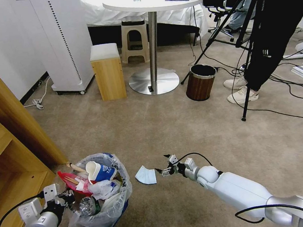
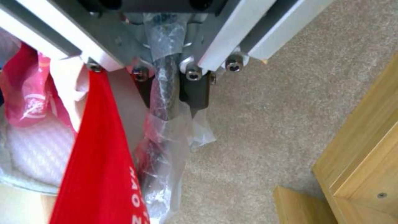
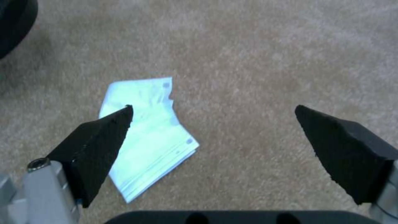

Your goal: Pick up the trash bin and place the garbage on the floor into it.

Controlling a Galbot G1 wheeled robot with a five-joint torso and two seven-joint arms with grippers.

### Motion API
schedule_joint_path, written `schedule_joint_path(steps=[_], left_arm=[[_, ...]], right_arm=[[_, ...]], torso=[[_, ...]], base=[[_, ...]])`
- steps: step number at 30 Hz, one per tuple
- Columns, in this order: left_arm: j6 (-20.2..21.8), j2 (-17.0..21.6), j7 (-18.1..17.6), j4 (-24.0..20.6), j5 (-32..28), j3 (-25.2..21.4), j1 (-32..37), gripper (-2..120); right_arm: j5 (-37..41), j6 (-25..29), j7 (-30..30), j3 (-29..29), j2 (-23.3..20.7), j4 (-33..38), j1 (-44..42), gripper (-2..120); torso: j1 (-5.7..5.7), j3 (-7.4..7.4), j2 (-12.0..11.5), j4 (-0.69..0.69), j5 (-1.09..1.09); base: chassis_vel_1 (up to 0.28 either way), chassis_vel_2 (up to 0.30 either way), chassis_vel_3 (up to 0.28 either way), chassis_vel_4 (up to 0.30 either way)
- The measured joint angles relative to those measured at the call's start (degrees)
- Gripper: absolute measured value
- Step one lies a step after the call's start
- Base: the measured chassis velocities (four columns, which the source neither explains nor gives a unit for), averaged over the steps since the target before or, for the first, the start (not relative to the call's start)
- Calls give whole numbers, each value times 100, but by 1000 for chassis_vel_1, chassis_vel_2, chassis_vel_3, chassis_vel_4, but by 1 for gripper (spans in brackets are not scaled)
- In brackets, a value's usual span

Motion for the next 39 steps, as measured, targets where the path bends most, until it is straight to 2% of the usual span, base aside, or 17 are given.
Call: schedule_joint_path(steps=[7,16,19,39], left_arm=[[-9,-8,2,1,-5,2,10,0],[-32,30,12,0,-25,1,29,0],[-44,40,16,1,-39,5,16,0],[-70,81,31,32,-93,53,-74,0]], right_arm=[[-76,81,-57,27,420,-457,-2,98],[-95,152,-108,97,700,-880,45,97],[-127,260,-156,139,886,-1230,95,97],[-378,364,-106,25,1330,-1883,106,96]], torso=[[0,0,0,1,1],[0,0,0,0,1],[0,0,0,0,1],[0,0,0,0,1]], base=[[0,0,0,0],[0,0,0,0],[0,0,0,0],[0,0,0,0]])
